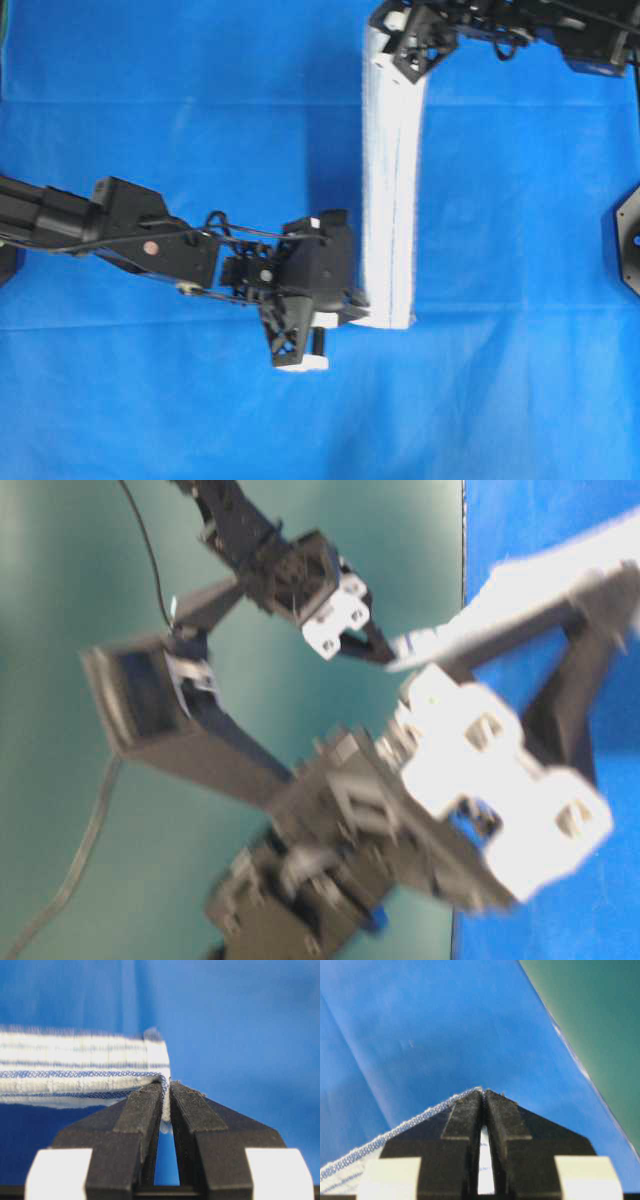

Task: Fold the blue towel.
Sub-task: 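Swing the strip to vertical, left gripper pulling its end toward the near side, then release the strip and move both grippers apart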

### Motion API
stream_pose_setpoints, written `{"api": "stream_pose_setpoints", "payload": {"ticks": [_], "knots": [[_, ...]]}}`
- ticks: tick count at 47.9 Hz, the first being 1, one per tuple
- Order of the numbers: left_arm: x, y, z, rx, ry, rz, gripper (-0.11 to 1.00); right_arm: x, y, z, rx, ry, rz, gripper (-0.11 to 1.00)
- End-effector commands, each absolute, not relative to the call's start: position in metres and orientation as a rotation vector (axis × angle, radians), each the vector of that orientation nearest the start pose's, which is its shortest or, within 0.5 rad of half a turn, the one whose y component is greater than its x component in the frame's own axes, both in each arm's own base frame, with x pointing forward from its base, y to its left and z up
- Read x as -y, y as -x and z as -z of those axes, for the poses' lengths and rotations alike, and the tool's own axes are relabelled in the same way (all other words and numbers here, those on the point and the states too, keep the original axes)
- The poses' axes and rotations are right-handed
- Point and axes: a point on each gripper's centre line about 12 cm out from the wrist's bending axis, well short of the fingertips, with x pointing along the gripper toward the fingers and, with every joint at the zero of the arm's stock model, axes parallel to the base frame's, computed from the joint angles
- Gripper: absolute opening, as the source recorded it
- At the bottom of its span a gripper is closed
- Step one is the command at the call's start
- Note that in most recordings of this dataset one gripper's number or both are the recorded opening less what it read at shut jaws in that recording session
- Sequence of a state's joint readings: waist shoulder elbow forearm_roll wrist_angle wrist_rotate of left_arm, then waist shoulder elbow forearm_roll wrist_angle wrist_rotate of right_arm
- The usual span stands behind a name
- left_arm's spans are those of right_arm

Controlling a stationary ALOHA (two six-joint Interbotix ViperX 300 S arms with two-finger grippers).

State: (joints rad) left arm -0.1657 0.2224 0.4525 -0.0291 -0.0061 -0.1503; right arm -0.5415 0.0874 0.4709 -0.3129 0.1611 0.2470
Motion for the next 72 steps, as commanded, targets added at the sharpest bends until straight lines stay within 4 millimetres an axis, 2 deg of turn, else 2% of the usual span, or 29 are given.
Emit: {"api": "stream_pose_setpoints", "payload": {"ticks": [1, 10, 26, 28, 30, 35, 36, 39, 43, 50, 60, 66, 72], "knots": [[0.083, -0.439, -0.164, -0.63, 0.126, 0.121, 0.05, 0.234, -0.376, -0.202, -0.664, -0.099, 0.548, 0.03], [0.082, -0.432, -0.161, -0.622, 0.131, 0.12, 0.05, 0.237, -0.383, -0.2, -0.667, -0.098, 0.545, 0.03], [0.078, -0.433, -0.162, -0.62, 0.133, 0.113, 0.07, 0.235, -0.384, -0.199, -0.675, -0.097, 0.542, 0.05], [0.078, -0.432, -0.164, -0.619, 0.135, 0.112, 0.13, 0.234, -0.384, -0.199, -0.676, -0.098, 0.541, 0.11], [0.078, -0.431, -0.166, -0.619, 0.134, 0.113, 0.23, 0.234, -0.384, -0.201, -0.673, -0.097, 0.542, 0.23], [0.077, -0.425, -0.175, -0.64, 0.129, 0.113, 0.54, 0.232, -0.381, -0.206, -0.669, -0.092, 0.542, 0.52], [0.077, -0.423, -0.177, -0.651, 0.128, 0.112, 0.59, 0.232, -0.38, -0.207, -0.669, -0.092, 0.543, 0.55], [0.076, -0.415, -0.185, -0.682, 0.119, 0.113, 0.72, 0.229, -0.377, -0.213, -0.668, -0.083, 0.543, 0.57], [0.074, -0.406, -0.198, -0.698, 0.116, 0.113, 0.71, 0.222, -0.373, -0.222, -0.661, -0.065, 0.535, 0.54], [0.066, -0.393, -0.218, -0.676, 0.106, 0.107, 0.66, 0.201, -0.365, -0.24, -0.631, -0.04, 0.506, 0.52], [0.041, -0.37, -0.249, -0.566, 0.076, 0.079, 0.66, 0.151, -0.339, -0.265, -0.548, -0.003, 0.423, 0.52], [0.024, -0.352, -0.262, -0.446, 0.039, 0.057, 0.66, 0.118, -0.316, -0.272, -0.454, 0.007, 0.353, 0.52], [0.008, -0.329, -0.267, -0.341, 0.003, 0.021, 0.66, 0.095, -0.29, -0.282, -0.36, 0.016, 0.306, 0.51]]}}
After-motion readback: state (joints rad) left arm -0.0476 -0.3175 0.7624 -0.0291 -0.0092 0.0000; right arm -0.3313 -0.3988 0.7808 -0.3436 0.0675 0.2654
